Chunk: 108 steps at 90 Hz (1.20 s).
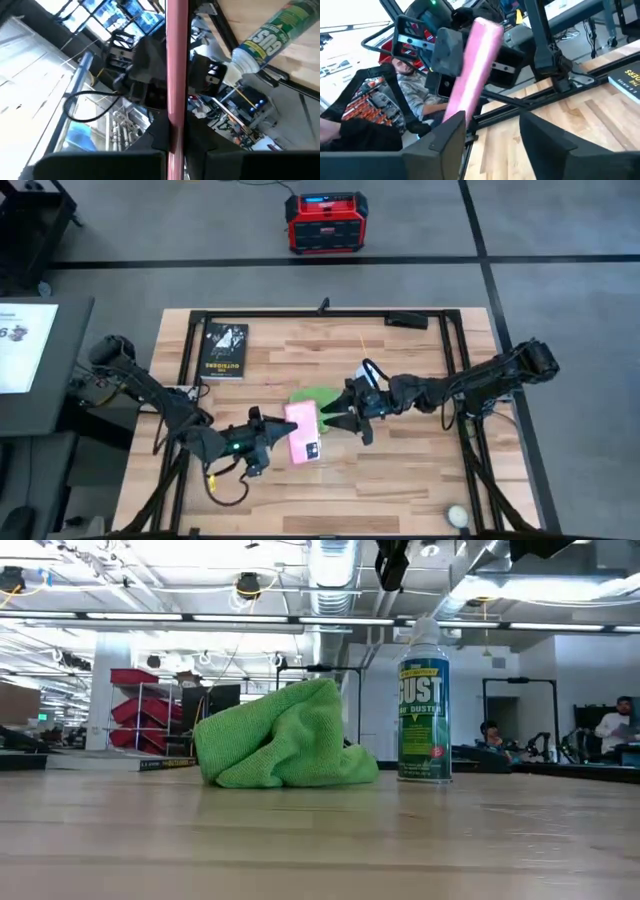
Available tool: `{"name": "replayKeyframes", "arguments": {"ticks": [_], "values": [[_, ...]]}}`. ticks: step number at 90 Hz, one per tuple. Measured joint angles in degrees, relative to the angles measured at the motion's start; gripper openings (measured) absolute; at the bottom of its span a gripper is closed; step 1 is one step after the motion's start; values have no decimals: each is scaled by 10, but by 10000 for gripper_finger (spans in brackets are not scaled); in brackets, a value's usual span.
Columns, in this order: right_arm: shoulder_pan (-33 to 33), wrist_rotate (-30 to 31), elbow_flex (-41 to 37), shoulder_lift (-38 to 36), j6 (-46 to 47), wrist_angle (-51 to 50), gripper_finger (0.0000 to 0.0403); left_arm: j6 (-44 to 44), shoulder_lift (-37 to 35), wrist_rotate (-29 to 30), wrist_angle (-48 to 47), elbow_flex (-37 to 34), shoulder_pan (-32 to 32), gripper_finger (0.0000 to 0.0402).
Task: Apply microfiber cloth
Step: Spray the pink cellphone using the spray bottle
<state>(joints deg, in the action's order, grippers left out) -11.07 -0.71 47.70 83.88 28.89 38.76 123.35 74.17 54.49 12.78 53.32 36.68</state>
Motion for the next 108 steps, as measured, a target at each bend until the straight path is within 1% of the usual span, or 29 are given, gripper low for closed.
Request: {"name": "replayKeyframes", "arguments": {"ticks": [6,15,28,39,44,56,71,90,98,108], "values": [[0,0,3,0,-3,-7,191,0,0,-8,4,0,-12,5],[4,0,10,0,-7,-27,193,2,0,-43,9,0,-28,5],[8,-5,13,0,-23,-30,184,4,0,-59,8,0,-52,5],[11,-11,13,0,-24,-31,174,13,0,-95,13,0,-70,5],[15,-20,13,0,-24,-31,170,24,0,-106,17,0,-76,5],[20,-42,13,0,-24,-29,161,30,0,-113,17,0,-92,5],[31,-70,13,0,-24,-28,146,50,5,-152,31,0,-110,5],[44,-101,13,0,-24,-21,106,96,50,-150,108,0,-133,5],[46,-106,13,0,-29,-21,80,103,68,-155,127,0,-139,5],[46,-113,13,0,-35,-22,38,114,74,-155,146,0,-141,5]]}}
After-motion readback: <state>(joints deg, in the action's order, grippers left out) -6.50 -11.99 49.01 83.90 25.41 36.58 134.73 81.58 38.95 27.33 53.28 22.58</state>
